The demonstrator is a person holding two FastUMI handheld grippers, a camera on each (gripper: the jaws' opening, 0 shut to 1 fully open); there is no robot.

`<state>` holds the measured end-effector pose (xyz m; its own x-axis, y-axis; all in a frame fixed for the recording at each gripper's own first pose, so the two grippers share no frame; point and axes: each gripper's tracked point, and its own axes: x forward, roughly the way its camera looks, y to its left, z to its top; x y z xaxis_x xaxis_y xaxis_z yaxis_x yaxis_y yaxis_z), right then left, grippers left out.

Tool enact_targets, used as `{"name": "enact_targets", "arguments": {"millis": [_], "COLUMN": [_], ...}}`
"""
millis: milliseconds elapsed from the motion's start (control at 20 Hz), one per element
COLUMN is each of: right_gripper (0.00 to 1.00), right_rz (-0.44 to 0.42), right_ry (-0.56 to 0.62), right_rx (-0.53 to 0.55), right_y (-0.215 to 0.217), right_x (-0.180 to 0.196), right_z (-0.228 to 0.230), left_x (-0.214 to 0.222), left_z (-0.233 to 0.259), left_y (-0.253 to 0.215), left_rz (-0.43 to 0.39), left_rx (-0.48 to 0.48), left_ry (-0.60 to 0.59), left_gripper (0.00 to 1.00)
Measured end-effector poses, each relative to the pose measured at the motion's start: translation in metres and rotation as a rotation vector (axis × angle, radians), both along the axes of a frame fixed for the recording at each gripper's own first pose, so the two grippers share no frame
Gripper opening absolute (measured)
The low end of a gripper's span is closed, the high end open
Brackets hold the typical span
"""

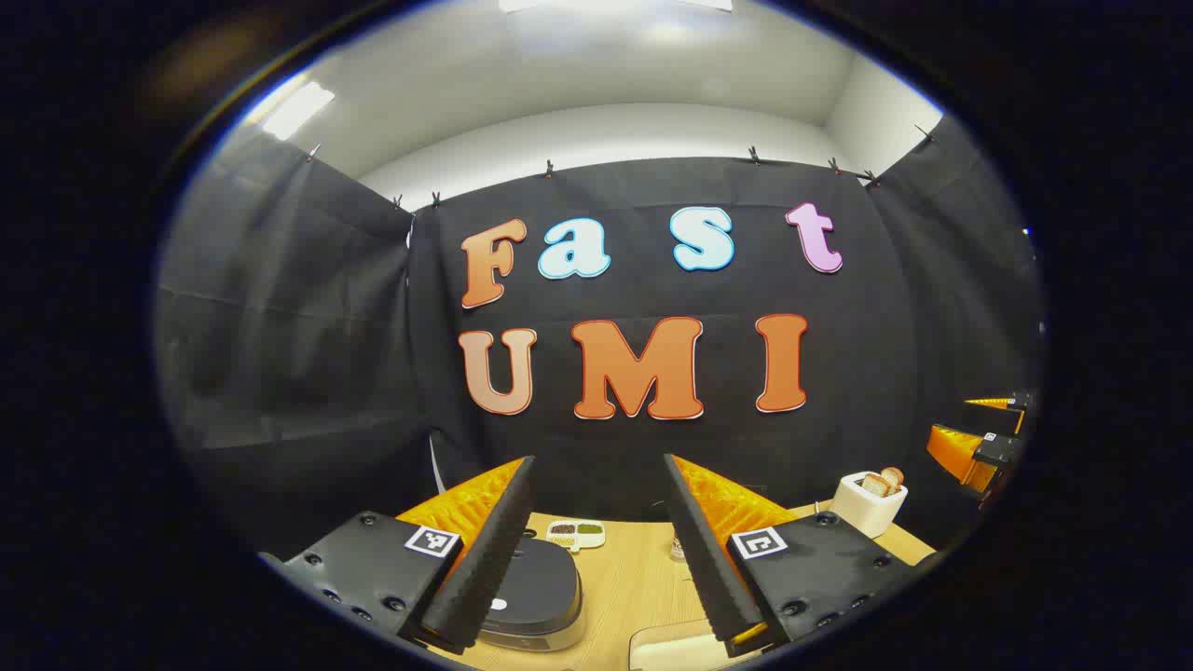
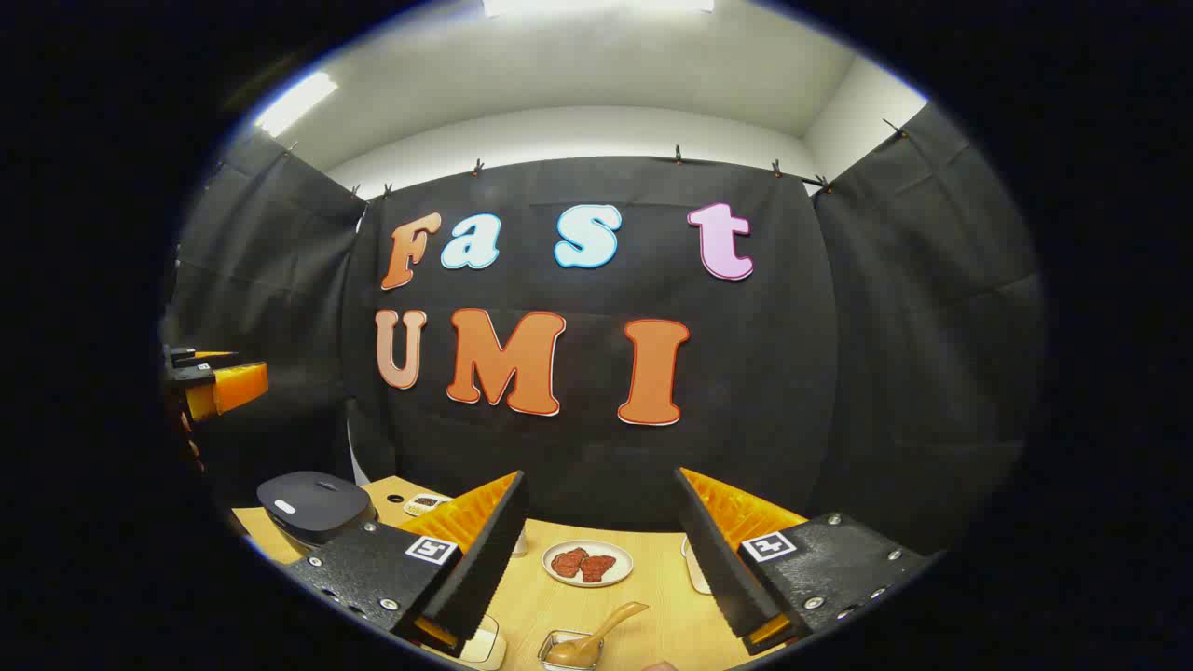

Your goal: Close the left gripper, press the button to open the rice cooker; take a wooden spoon from the chopstick holder with the right hand, scoop a spoonful of rice and pour it into the rice cooker, then put the wooden spoon back into the chopstick holder.

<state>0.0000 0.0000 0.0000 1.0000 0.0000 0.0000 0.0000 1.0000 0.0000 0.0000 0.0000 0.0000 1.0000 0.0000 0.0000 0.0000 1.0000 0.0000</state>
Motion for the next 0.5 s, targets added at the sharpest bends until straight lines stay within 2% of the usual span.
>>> {"name": "enact_targets", "arguments": {"millis": [200,400,450,500], "right_gripper": [0.95,0.95,0.98,0.95], "right_rz": [0.032,0.052,0.07,0.087], "right_ry": [0.013,0.055,0.059,0.057], "right_rx": [0.002,0.036,0.036,0.038], "right_y": [-0.006,-0.01,-0.01,-0.006], "right_x": [-0.001,-0.002,-0.003,-0.002], "right_z": [-0.01,-0.029,-0.031,-0.03], "left_x": [-0.013,-0.023,-0.02,-0.017], "left_z": [-0.004,-0.02,-0.022,-0.021], "left_y": [-0.013,-0.018,-0.016,-0.013], "left_rz": [0.022,0.046,0.051,0.058], "left_rx": [0.026,0.0,0.003,0.01], "left_ry": [0.018,0.065,0.072,0.071], "left_gripper": [0.91,0.92,0.92,0.92]}}
